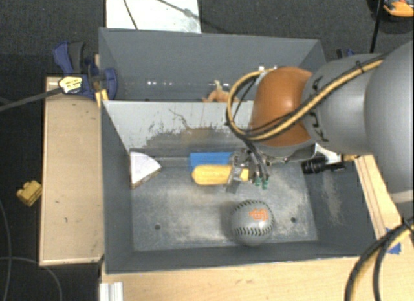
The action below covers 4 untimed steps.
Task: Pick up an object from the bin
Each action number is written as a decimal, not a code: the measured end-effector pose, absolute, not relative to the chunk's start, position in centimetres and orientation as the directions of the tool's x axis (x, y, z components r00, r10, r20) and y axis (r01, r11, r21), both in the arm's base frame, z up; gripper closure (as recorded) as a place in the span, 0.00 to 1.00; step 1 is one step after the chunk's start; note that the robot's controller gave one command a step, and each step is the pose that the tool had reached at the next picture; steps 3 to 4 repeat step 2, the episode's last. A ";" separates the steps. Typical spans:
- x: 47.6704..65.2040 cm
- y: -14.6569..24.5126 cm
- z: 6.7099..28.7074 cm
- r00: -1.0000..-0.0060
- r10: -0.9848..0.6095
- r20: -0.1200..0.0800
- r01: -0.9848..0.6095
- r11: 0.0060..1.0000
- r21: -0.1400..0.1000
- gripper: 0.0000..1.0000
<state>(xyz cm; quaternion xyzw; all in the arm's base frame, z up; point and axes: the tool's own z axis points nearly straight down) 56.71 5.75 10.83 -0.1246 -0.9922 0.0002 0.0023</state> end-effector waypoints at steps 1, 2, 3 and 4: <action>57.8 3.8 13.9 -0.971 0.239 -0.013 0.239 0.971 0.005 1.00; 58.4 5.5 27.2 -0.968 0.252 -0.005 0.252 0.968 0.002 1.00; 58.4 5.5 27.2 -0.968 0.252 -0.005 0.252 0.968 0.002 1.00; 58.4 5.5 27.2 -0.968 0.252 -0.005 0.252 0.968 0.002 1.00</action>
Offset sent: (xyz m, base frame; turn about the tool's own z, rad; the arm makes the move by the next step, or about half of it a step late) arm 0.0154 -0.0028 0.1619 0.0069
